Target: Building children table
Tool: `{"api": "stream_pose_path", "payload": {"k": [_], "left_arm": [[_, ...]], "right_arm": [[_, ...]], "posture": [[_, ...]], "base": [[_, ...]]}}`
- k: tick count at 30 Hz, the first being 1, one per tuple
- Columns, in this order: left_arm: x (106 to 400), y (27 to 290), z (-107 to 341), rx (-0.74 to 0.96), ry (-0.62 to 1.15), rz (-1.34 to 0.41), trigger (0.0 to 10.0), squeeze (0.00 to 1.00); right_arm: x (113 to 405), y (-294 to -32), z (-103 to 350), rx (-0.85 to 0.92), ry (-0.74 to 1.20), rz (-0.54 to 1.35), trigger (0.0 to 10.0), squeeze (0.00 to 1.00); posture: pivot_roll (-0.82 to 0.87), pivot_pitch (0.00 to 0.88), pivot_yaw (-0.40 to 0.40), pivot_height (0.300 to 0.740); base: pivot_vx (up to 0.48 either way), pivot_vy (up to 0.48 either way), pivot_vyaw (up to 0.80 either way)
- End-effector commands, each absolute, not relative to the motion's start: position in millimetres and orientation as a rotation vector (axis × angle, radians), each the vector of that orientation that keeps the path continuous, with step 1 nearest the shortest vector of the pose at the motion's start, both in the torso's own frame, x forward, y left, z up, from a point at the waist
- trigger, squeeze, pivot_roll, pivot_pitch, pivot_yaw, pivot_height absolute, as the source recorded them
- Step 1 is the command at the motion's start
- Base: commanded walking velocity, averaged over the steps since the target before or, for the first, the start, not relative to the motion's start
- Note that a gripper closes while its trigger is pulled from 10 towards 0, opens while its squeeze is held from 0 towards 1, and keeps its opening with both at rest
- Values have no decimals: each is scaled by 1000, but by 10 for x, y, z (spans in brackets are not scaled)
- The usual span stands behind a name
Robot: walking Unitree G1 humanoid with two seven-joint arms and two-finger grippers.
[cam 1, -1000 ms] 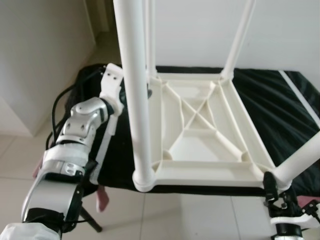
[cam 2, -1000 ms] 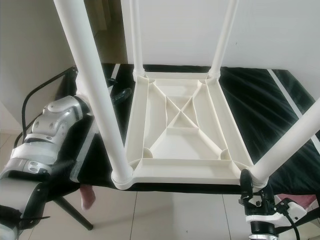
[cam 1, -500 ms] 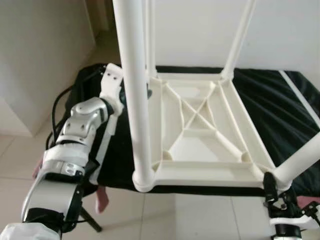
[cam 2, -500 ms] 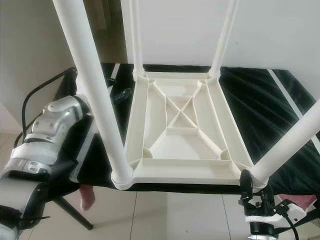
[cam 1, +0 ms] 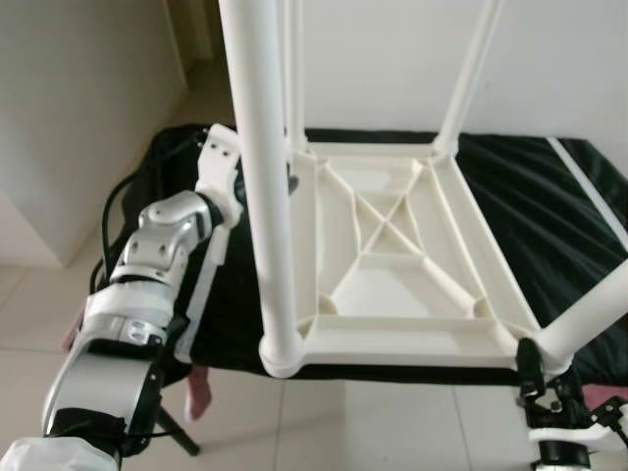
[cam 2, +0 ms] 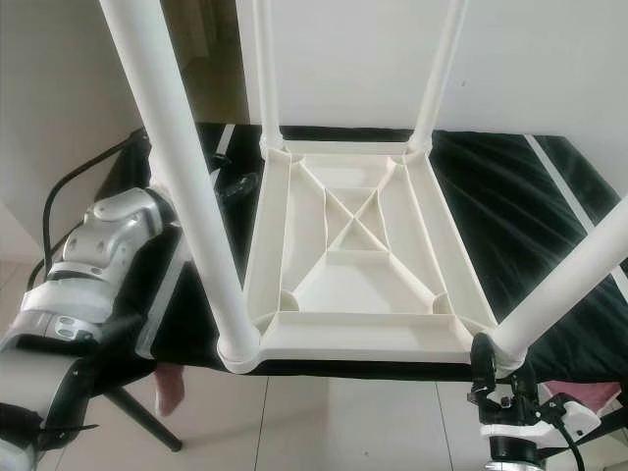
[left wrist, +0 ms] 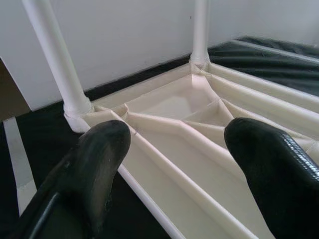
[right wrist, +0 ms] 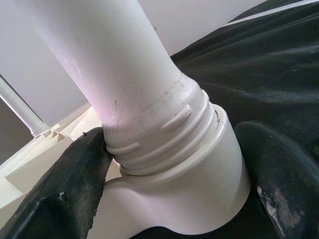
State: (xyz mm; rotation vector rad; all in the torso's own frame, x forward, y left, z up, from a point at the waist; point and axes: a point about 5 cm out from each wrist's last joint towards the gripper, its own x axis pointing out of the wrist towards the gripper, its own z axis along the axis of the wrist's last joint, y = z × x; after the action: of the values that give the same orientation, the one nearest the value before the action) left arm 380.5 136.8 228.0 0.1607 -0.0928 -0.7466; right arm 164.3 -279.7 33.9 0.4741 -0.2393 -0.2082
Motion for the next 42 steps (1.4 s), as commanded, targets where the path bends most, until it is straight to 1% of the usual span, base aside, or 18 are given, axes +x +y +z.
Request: {"api": "stream_pose_path", "payload": {"k": [1, 2, 4, 19, 28, 29, 42], "left_arm": [[3808, 1431, 2144, 148, -91, -591, 10000, 0], [3789, 1430, 2095, 142, -89, -591, 10000, 0], [3777, 1425, 2068, 139, -88, -592, 10000, 0], [3760, 1409, 2045, 138, -94, -596, 10000, 0], [3754, 1414, 2045, 137, -101, -591, 10000, 0], [3754, 1416, 2047, 137, -102, -590, 10000, 0], [3754, 1416, 2047, 137, -102, -590, 10000, 0]], "right_arm": [[2038, -1820, 1952, 147, -475, 17, 10000, 0], [2111, -1806, 1989, 84, -492, -6, 10000, 0], [2150, -1796, 2009, 53, -502, -18, 10000, 0], [2187, -1786, 2069, 27, -540, -14, 10000, 0], [2257, -1725, 2146, 34, -578, 8, 10000, 0], [2268, -1714, 2154, 35, -583, 12, 10000, 0], [2268, -1714, 2154, 35, -583, 12, 10000, 0]], "posture": [[-68, 0, 0, 740], [-67, 0, 0, 740], [-67, 0, 0, 740], [-63, 0, 0, 740], [-54, 0, 0, 740], [-52, 65, 10, 740], [-52, 65, 10, 740]], "base": [[0, 0, 0], [0, 0, 0], [0, 0, 0], [0, 0, 0], [0, 0, 0], [0, 0, 0], [0, 0, 0]]}}
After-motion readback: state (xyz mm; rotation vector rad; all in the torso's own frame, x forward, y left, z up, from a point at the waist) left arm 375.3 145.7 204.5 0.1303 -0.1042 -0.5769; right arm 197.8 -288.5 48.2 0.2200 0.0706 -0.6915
